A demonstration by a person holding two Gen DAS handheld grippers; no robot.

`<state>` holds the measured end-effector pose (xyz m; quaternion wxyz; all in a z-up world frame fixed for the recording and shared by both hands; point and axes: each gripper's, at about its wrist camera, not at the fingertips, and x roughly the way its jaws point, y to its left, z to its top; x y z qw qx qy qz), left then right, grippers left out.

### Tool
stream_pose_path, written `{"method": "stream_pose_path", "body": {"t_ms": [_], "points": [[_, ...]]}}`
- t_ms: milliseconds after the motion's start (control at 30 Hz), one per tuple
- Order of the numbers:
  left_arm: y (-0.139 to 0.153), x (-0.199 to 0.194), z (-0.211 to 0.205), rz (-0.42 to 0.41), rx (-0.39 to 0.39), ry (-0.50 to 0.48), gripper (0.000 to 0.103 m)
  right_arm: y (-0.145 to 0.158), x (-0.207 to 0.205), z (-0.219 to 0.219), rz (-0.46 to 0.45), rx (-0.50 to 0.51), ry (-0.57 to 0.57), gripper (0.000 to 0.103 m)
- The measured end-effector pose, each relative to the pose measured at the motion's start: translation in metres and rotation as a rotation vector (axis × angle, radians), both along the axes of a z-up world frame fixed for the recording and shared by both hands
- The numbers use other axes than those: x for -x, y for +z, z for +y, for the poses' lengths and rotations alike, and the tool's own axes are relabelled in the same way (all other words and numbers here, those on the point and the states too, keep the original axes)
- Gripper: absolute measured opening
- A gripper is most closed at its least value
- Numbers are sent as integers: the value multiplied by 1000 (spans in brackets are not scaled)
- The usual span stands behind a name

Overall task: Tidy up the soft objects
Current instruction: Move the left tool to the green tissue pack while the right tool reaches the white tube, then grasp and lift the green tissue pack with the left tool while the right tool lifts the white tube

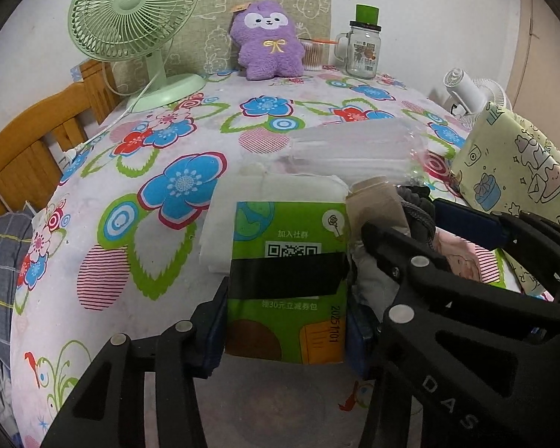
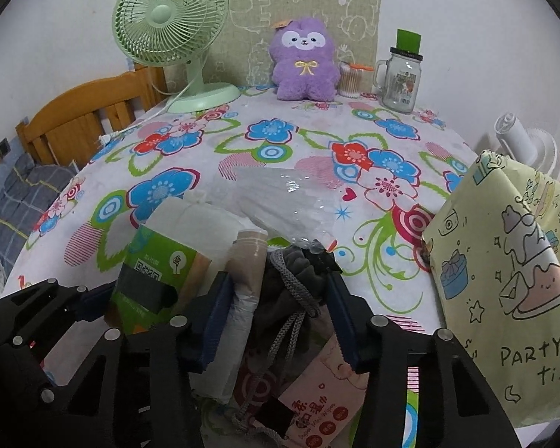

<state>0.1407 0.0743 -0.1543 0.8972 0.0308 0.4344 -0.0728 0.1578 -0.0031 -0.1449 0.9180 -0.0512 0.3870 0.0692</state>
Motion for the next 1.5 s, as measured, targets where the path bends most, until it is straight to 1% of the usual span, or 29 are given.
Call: {"method": "stream_pose_path", "body": {"t_ms": [133, 367, 500, 700, 967, 1000, 1033, 1133, 1300, 1500], "points": [[1, 4, -1, -5, 2, -1, 53, 3, 6, 0, -18, 1, 0, 45], [3, 11, -4, -14, 3, -1, 53, 6, 15, -1, -33, -3, 2, 35], [5, 15, -7, -24, 2, -4, 53, 10, 21, -2, -44, -14, 4, 27], [10, 21, -12, -41, -9, -4, 53, 13, 28, -8, -44, -32, -5, 20], [19, 29, -21, -68, -14, -11, 53, 21, 39, -17, -71, -43, -16, 19], [19, 30, -22, -69, -14, -12, 53, 21, 40, -18, -70, -45, -17, 18], [20, 31, -23, -69, -14, -13, 53, 22, 40, -18, -69, -47, -15, 15], [22, 33, -25, -75, -16, -13, 53, 24, 44, -20, -74, -50, -13, 12], [28, 37, -29, -92, -18, -15, 53, 31, 50, -23, -95, -55, -12, 10], [39, 44, -33, -115, -24, -10, 53, 42, 57, -28, -118, -62, -15, 9]]}}
